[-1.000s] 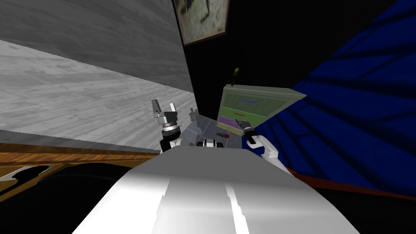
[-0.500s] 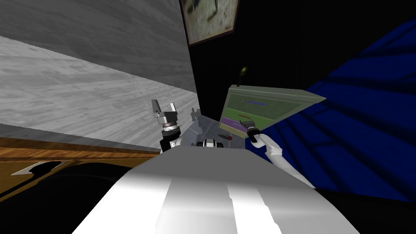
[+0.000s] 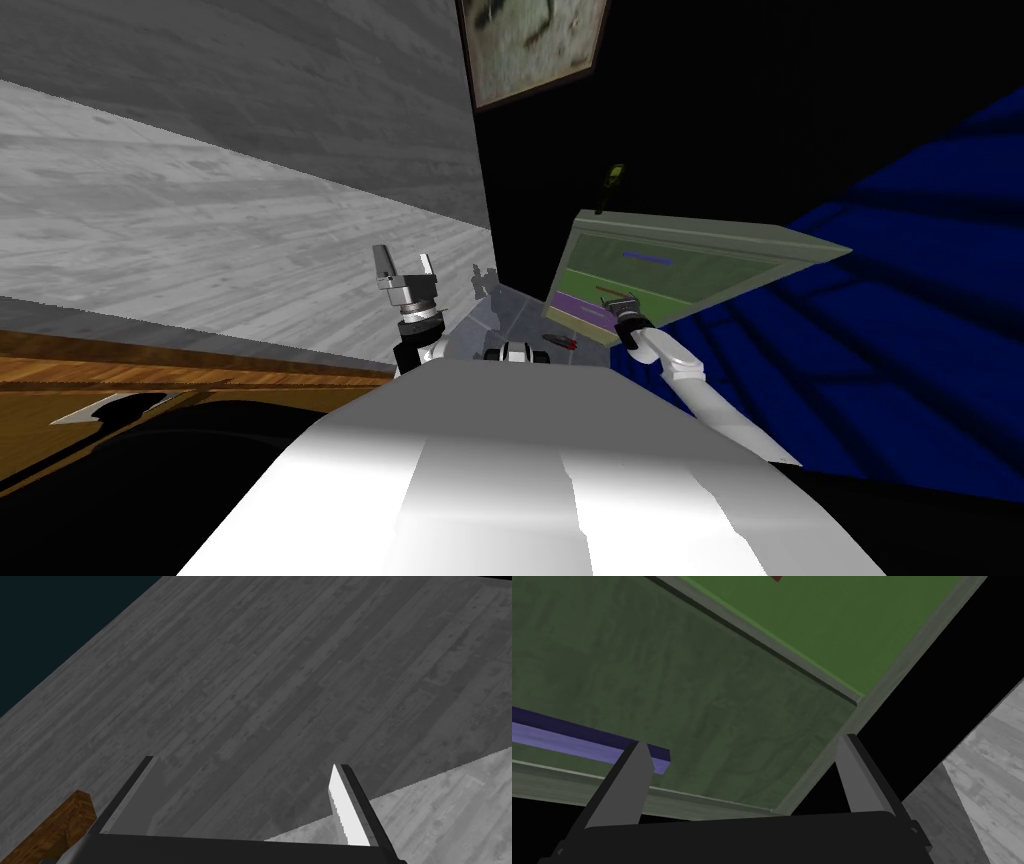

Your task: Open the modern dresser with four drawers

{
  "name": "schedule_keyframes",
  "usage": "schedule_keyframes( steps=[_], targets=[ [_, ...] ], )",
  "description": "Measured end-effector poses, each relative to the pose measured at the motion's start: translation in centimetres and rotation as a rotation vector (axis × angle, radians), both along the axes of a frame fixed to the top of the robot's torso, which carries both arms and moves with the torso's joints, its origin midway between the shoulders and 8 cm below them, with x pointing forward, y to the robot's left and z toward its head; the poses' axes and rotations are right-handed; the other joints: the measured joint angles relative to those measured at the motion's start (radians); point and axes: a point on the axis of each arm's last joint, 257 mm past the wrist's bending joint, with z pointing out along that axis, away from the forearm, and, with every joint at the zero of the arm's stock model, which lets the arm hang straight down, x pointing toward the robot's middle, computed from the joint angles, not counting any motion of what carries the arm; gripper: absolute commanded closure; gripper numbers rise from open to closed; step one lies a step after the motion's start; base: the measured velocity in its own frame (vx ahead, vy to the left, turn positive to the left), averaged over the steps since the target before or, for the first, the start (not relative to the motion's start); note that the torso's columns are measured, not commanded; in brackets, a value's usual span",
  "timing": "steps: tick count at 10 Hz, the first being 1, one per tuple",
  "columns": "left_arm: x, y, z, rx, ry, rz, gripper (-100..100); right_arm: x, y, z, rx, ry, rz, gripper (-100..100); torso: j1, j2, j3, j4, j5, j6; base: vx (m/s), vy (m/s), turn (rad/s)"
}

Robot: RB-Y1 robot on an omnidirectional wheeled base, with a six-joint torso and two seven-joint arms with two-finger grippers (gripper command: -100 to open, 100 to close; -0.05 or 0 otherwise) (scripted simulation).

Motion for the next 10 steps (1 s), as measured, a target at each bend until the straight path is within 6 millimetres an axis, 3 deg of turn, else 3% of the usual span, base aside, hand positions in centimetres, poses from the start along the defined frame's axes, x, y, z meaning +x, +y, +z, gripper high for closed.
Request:
schedule_keyframes(
  steps=[5,10],
  targets=[
    [0.0,0.0,0.0,0.0,0.0,0.0,0,-0.3,-6.4,1.1,-0.269,0.06,-0.072,-100,0.001,0.0,0.0,0.0,0.0,0.0,0.042,0.046,0.059],
    [0.0,0.0,0.0,0.0,0.0,0.0,0,-0.7,-11.9,4.2,-0.529,0.11,-0.136,-100,0.001,-0.002,-0.001,-0.001,0.0,-0.001,0.059,0.052,0.08]
  ],
)
